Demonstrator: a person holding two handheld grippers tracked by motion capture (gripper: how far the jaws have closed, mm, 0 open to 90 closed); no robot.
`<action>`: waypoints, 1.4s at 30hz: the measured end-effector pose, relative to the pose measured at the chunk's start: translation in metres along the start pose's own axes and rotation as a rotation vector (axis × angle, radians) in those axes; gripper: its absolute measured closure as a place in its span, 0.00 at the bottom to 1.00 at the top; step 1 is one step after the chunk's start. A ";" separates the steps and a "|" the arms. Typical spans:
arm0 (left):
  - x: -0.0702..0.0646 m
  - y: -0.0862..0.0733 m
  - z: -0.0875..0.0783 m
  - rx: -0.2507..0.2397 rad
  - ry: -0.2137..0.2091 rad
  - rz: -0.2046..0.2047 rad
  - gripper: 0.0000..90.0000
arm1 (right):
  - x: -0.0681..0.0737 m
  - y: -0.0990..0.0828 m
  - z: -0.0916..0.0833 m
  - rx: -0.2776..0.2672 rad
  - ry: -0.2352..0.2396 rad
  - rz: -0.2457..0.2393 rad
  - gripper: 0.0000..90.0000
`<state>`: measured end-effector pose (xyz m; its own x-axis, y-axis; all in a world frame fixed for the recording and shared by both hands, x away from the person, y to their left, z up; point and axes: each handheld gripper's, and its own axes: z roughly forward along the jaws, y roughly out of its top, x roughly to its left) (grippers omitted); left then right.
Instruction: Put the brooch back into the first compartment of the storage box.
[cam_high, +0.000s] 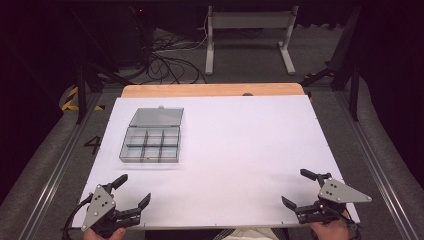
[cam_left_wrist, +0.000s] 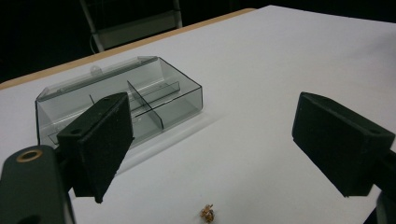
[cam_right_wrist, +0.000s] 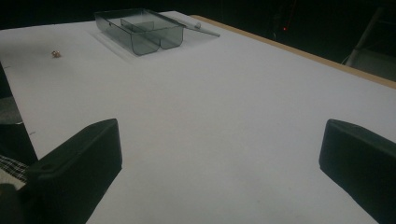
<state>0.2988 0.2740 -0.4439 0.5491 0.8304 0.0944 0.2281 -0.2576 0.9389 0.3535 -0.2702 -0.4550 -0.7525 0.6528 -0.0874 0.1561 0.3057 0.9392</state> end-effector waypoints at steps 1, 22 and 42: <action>0.000 0.000 0.000 0.000 -0.001 0.000 0.15 | 0.000 0.000 0.000 0.000 0.000 0.000 0.00; 0.001 0.002 0.000 0.004 -0.005 0.000 0.15 | -0.001 -0.001 0.004 0.017 0.013 0.011 0.00; 0.007 0.018 0.012 0.032 -0.045 -0.027 0.16 | 0.000 -0.001 0.008 0.035 0.023 0.018 0.01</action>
<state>0.3162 0.2688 -0.4306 0.5781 0.8142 0.0538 0.2687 -0.2522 0.9296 0.3586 -0.2652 -0.4587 -0.7637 0.6425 -0.0624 0.1918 0.3182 0.9284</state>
